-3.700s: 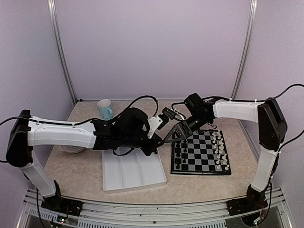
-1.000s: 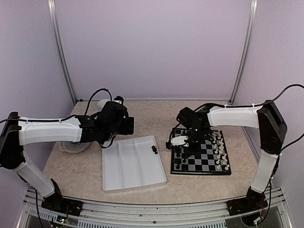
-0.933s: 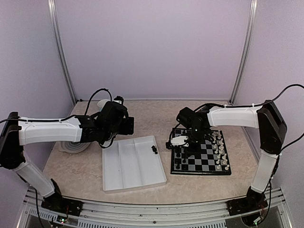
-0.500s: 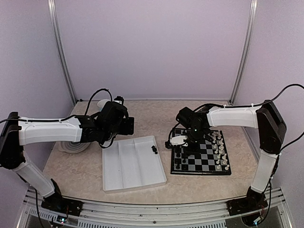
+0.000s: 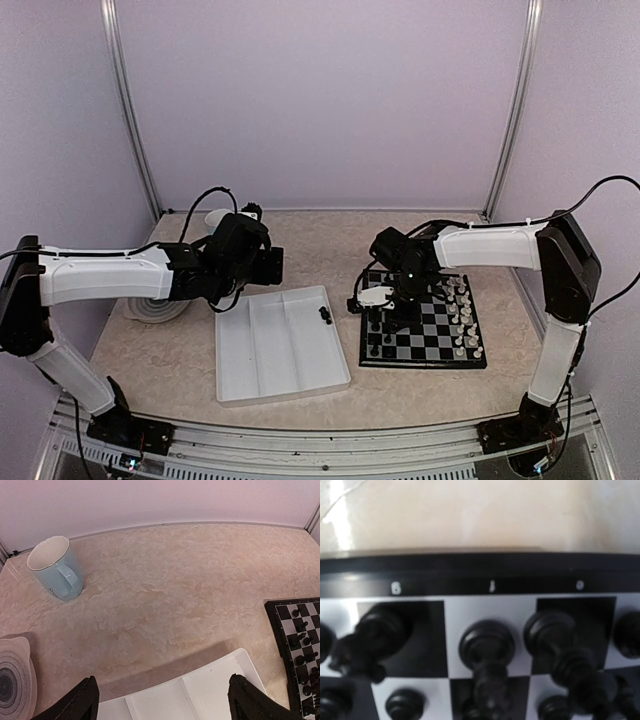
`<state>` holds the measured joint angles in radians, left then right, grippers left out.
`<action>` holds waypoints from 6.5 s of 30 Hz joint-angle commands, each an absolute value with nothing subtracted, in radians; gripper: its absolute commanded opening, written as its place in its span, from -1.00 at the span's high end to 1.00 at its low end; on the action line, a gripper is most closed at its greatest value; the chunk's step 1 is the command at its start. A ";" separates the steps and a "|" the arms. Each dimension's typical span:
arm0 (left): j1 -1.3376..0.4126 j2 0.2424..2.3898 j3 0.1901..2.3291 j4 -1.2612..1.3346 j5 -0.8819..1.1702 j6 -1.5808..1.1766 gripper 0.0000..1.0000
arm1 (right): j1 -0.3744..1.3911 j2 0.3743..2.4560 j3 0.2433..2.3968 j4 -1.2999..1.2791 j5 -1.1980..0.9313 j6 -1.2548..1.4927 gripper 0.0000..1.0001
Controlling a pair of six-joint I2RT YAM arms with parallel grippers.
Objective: Set up the chess pieces on the board
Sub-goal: Place the pawn at c7, then pick up the chess pile from the storage box, then pick up the knight from the chess pile.
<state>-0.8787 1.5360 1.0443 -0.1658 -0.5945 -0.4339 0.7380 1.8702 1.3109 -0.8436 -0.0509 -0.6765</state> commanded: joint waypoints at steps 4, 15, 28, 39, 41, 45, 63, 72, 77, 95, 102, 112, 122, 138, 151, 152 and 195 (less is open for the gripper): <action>-0.897 1.546 1.044 -0.155 -0.507 -0.353 -0.77 | 0.749 1.814 1.334 -0.880 -0.032 -0.656 0.49; -0.957 1.817 1.300 -0.377 -0.312 -0.277 -0.50 | 0.720 1.539 1.140 -0.753 -0.040 -0.607 0.39; -0.909 2.001 1.358 -0.350 -0.064 -0.542 -0.31 | 0.630 1.414 1.039 -0.718 -0.072 -0.593 0.34; -0.924 2.088 1.389 -0.394 -0.087 -0.598 -0.27 | 0.629 1.422 1.033 -0.715 -0.087 -0.586 0.34; -0.926 2.096 1.398 -0.421 -0.119 -0.599 -0.26 | 0.630 1.422 1.033 -0.714 -0.089 -0.587 0.34; -0.924 2.087 1.390 -0.455 -0.171 -0.607 -0.17 | 0.630 1.426 1.036 -0.712 -0.093 -0.587 0.34; -0.899 2.028 1.340 -0.314 -0.026 -0.616 -0.13 | 0.630 1.440 1.040 -0.713 -0.106 -0.584 0.34; -0.892 2.050 1.358 -0.313 -0.042 -0.656 -0.12 | 0.629 1.440 1.034 -0.709 -0.112 -0.582 0.34; -0.903 2.107 1.399 -0.393 -0.128 -0.642 -0.04 | 0.629 1.439 1.033 -0.709 -0.113 -0.583 0.34; -0.899 2.106 1.407 -0.419 -0.170 -0.570 0.32 | 0.629 1.450 1.040 -0.704 -0.117 -0.579 0.36; -0.898 2.142 1.451 -0.410 -0.161 -0.522 0.50 | 0.629 1.451 1.044 -0.706 -0.112 -0.581 0.37; -0.888 2.067 1.363 -0.404 -0.169 -0.495 0.99 | 0.629 1.460 1.089 -0.694 -0.114 -0.577 0.41; -0.999 1.732 1.144 -0.161 -0.253 -0.318 1.00 | 0.547 1.503 1.287 -0.593 -0.373 -0.419 0.40; -1.173 1.651 1.161 -0.008 -0.313 -0.144 1.00 | 0.491 1.700 1.402 -0.732 -1.135 -0.207 -0.05; -1.186 1.675 1.200 0.022 -0.333 -0.117 1.00 | 0.491 1.751 1.353 -0.684 -1.292 -0.132 0.03; -1.186 1.678 1.202 0.023 -0.332 -0.115 1.00 | 0.491 1.756 1.353 -0.678 -1.297 -0.127 0.04; -1.139 1.647 1.099 0.057 -0.324 -0.171 1.00 | 0.369 1.785 1.559 -0.697 -0.674 -0.311 1.00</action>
